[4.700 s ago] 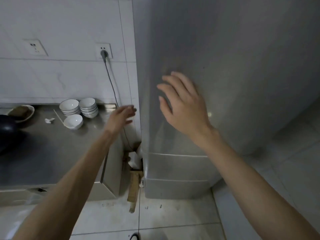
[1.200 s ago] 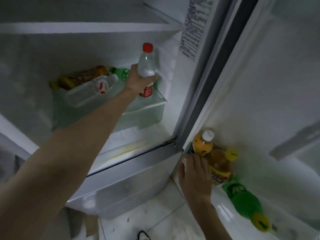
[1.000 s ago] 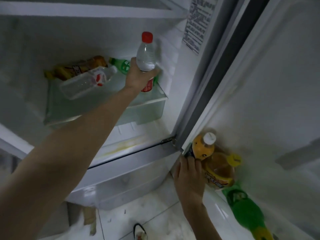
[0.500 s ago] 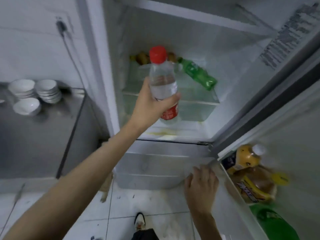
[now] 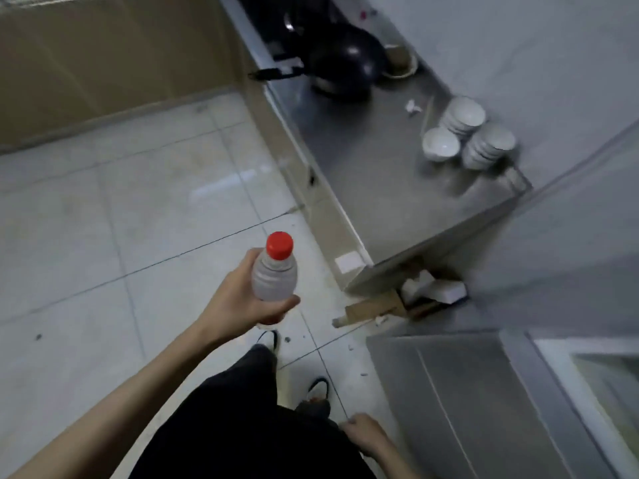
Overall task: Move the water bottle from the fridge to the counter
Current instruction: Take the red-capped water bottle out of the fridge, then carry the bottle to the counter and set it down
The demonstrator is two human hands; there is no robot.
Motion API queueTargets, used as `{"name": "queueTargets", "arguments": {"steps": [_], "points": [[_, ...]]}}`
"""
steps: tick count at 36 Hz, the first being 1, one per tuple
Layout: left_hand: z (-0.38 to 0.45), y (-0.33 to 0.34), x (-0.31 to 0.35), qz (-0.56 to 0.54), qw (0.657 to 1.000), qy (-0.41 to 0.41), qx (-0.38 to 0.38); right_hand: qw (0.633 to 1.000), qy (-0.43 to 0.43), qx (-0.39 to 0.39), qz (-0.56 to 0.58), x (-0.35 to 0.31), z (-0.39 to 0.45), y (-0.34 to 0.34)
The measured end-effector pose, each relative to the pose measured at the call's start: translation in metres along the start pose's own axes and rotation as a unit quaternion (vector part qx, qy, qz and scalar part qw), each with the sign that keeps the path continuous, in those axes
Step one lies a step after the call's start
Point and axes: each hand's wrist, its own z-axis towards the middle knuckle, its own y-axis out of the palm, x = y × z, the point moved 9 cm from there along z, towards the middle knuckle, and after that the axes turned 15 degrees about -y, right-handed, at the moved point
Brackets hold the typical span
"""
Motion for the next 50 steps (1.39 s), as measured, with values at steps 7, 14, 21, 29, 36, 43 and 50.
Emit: {"name": "queueTargets", "arguments": {"steps": [7,14,21,29,36,43,50], "points": [[0.011,-0.185,-0.145,-0.076,0.967,-0.159,0.184,0.994,-0.055,-0.027,-0.094,-0.18,0.095,-0.038],[0.057,-0.309,-0.209,-0.146,0.926,-0.233,0.257,0.984,-0.151,-0.01,-0.097,-0.409,0.189,-0.085],[0.152,-0.42,-0.207,-0.184,0.91,-0.252,0.274,0.983,-0.153,0.04,-0.09,-0.55,0.256,-0.164],[0.3,-0.531,-0.167,-0.18,0.916,-0.239,0.265,0.984,-0.082,0.016,-0.154,-0.615,0.327,-0.251],[0.416,-0.624,-0.153,-0.209,0.893,-0.261,0.3,0.988,0.002,-0.016,-0.156,-0.708,0.424,-0.319],[0.473,-0.738,-0.146,-0.232,0.858,-0.291,0.355,0.987,-0.103,-0.019,-0.122,-0.959,0.495,-0.333],[0.553,-0.851,-0.152,-0.244,0.847,-0.292,0.372,0.958,-0.247,-0.044,-0.139,-1.201,0.559,-0.328]]}}
